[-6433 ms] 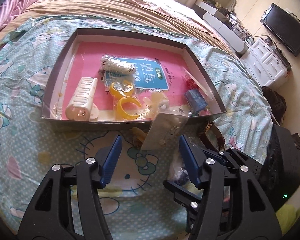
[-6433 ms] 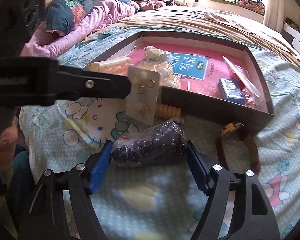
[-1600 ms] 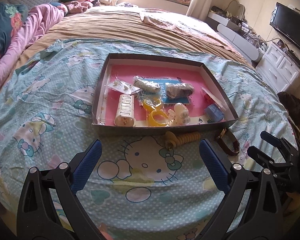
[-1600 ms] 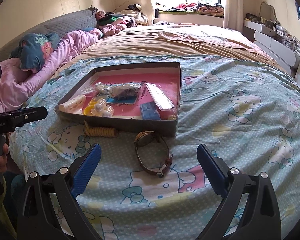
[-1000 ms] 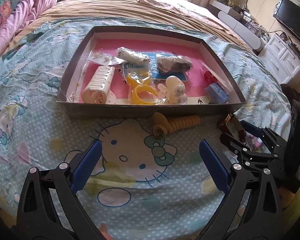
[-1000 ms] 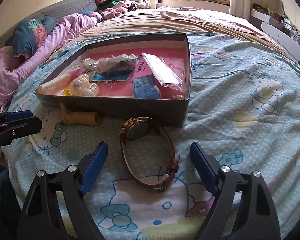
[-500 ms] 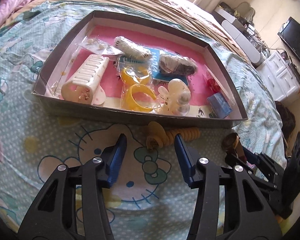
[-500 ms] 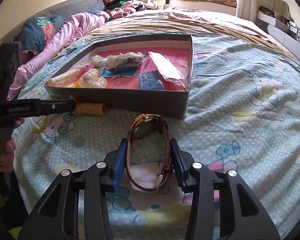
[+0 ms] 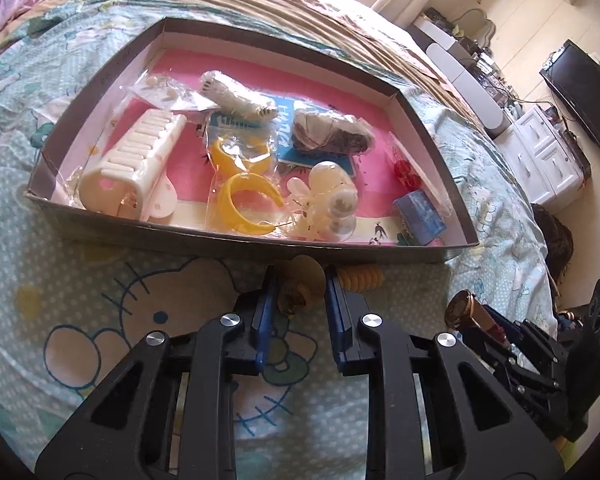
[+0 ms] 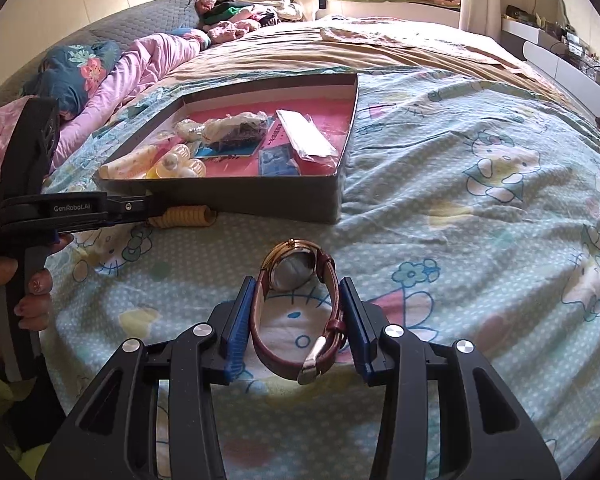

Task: Organize jewelry
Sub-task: 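Carry the hair tie and the watch over the tray and lower them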

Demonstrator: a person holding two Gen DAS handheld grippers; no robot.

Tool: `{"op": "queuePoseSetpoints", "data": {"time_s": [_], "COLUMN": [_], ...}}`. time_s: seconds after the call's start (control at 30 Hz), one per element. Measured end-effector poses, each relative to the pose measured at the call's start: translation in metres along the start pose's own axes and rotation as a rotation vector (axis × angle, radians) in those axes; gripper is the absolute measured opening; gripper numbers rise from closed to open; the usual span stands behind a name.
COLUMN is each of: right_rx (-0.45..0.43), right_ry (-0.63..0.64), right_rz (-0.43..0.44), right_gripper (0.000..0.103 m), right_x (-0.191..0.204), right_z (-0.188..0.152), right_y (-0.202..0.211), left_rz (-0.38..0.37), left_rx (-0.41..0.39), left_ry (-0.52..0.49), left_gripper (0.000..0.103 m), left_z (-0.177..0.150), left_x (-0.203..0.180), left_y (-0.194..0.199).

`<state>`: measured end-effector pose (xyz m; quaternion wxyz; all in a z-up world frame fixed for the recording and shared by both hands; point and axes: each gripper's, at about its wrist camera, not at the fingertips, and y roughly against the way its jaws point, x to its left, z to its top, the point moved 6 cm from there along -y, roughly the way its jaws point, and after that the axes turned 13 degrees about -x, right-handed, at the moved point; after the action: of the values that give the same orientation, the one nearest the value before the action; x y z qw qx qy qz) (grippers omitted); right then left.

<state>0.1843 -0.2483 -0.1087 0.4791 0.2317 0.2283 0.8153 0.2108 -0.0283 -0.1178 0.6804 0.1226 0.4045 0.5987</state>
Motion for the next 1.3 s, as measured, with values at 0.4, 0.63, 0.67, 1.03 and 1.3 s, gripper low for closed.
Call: {"op": "queuePoseSetpoints", "data": {"time_s": [0.4,0.63,0.67,1.03,1.3], "right_rx": [-0.047,-0.067,-0.068,-0.098,-0.137], "right_ry": [0.022,0.047,0.05,0.099,0.118], "right_rz": [0.019,0.036,0.04,0.088,0.098], "right_gripper": [0.04,0.04,0.04,0.04,0.04], "right_x": [0.014,0.029,0.032,0.067,0.08], "right_z": [0.02,0.031,0.032,0.054,0.081], "right_y": [0.019,0.025,0.025,0.02,0.007], "left_rz": [-0.012,0.006,0.008,0.04,0.051], "left_rx": [-0.077,-0.12,-0.123,-0.177,-0.217], "left_ry": [-0.095,-0.089,-0.082,-0.033,-0.016], "left_gripper": [0.015,0.015,0.015,0.015,0.015], "left_z": [0.012,0.021,0.022,0.041,0.063], "left_x": [-0.016,-0.008,-0.006,0.019,0.027], "left_y": [0.042,0.067,0.069,0.092,0.101]}}
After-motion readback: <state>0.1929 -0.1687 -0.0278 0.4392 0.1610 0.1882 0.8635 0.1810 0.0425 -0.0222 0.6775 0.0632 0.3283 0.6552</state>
